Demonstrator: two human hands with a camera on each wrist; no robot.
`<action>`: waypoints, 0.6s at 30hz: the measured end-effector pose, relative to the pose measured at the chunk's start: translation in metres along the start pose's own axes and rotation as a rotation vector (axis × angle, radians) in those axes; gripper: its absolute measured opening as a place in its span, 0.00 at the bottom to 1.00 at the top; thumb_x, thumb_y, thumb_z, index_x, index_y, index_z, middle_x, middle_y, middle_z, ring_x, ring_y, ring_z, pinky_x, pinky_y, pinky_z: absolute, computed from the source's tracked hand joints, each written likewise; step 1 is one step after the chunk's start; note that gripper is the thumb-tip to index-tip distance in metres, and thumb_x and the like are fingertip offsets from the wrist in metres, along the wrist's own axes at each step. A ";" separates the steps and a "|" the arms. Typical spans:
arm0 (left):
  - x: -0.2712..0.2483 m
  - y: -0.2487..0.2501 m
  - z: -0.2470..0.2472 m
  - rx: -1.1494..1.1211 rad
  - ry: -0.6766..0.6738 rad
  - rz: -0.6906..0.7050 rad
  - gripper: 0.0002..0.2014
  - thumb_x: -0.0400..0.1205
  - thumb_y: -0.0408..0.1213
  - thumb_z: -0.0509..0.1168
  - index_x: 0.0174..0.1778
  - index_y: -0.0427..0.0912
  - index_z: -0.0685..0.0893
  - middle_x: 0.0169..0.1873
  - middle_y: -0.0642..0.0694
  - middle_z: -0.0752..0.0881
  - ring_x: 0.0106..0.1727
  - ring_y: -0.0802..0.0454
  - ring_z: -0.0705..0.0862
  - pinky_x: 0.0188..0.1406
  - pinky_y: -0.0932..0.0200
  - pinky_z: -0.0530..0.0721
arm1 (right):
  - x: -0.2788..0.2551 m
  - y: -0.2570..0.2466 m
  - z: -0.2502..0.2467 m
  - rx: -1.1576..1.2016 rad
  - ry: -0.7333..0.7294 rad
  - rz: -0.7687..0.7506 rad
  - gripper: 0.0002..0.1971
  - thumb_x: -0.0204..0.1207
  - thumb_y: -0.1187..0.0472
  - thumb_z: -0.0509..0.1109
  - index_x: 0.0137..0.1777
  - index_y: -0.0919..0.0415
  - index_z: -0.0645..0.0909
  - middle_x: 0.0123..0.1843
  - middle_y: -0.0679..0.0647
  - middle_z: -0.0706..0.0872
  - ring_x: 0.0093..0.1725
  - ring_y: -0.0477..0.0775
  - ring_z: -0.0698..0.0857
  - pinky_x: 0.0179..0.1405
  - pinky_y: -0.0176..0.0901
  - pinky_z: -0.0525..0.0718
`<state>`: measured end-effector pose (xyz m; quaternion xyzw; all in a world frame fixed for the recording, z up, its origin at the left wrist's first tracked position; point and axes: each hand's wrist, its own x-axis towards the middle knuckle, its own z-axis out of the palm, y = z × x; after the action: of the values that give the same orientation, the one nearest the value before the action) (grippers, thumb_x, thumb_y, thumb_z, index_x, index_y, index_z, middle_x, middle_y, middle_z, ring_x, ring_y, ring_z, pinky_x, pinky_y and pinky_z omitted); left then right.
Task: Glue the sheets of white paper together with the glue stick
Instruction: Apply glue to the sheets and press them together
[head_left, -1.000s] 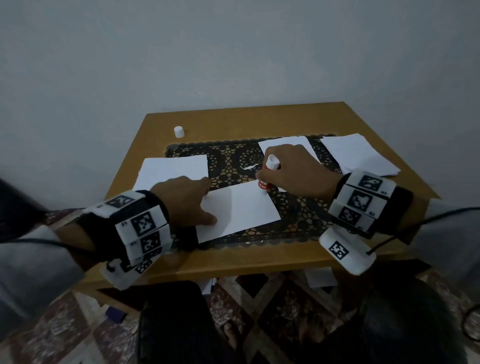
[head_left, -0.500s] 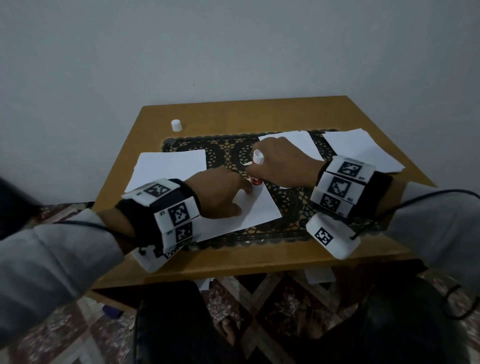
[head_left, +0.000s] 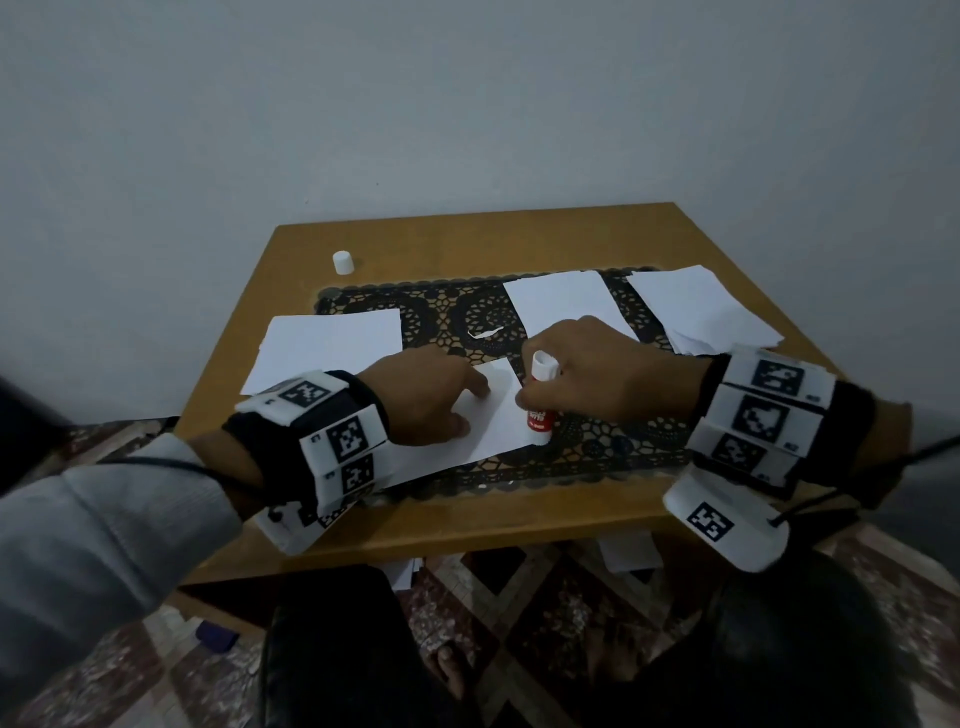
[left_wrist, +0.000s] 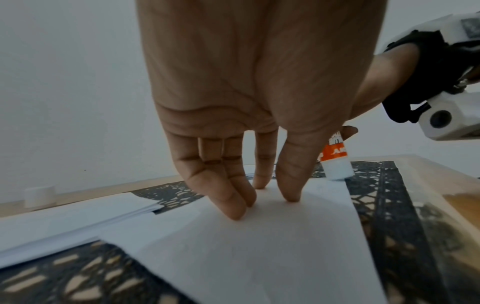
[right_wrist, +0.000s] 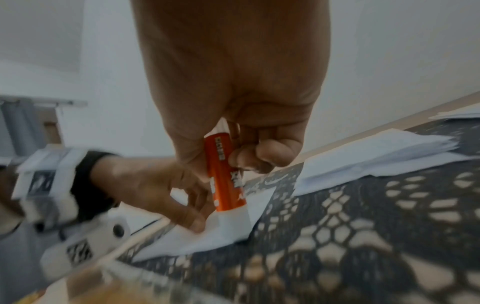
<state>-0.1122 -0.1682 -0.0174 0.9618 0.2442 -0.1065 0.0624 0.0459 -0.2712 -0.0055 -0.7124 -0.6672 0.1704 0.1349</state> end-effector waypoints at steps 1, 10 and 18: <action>0.000 0.000 0.000 0.000 -0.004 0.002 0.25 0.81 0.44 0.67 0.75 0.53 0.74 0.62 0.46 0.84 0.60 0.47 0.81 0.57 0.57 0.78 | -0.002 0.001 -0.007 0.012 -0.018 0.005 0.14 0.75 0.52 0.73 0.40 0.65 0.83 0.39 0.55 0.86 0.39 0.54 0.83 0.36 0.45 0.79; 0.006 -0.003 -0.003 0.006 -0.044 0.035 0.24 0.79 0.45 0.69 0.71 0.50 0.76 0.54 0.47 0.84 0.56 0.47 0.81 0.49 0.60 0.75 | 0.026 0.054 -0.081 0.422 0.258 0.165 0.13 0.70 0.69 0.78 0.50 0.69 0.79 0.45 0.66 0.89 0.40 0.59 0.90 0.45 0.57 0.89; 0.010 -0.003 -0.002 0.022 -0.050 0.054 0.23 0.78 0.45 0.70 0.70 0.50 0.77 0.49 0.49 0.82 0.48 0.51 0.77 0.46 0.62 0.72 | 0.087 0.119 -0.077 0.213 0.411 0.356 0.01 0.71 0.60 0.68 0.40 0.55 0.79 0.39 0.55 0.88 0.42 0.60 0.88 0.48 0.57 0.87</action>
<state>-0.1047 -0.1602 -0.0179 0.9657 0.2155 -0.1317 0.0606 0.1906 -0.1904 0.0089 -0.8197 -0.4688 0.1125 0.3094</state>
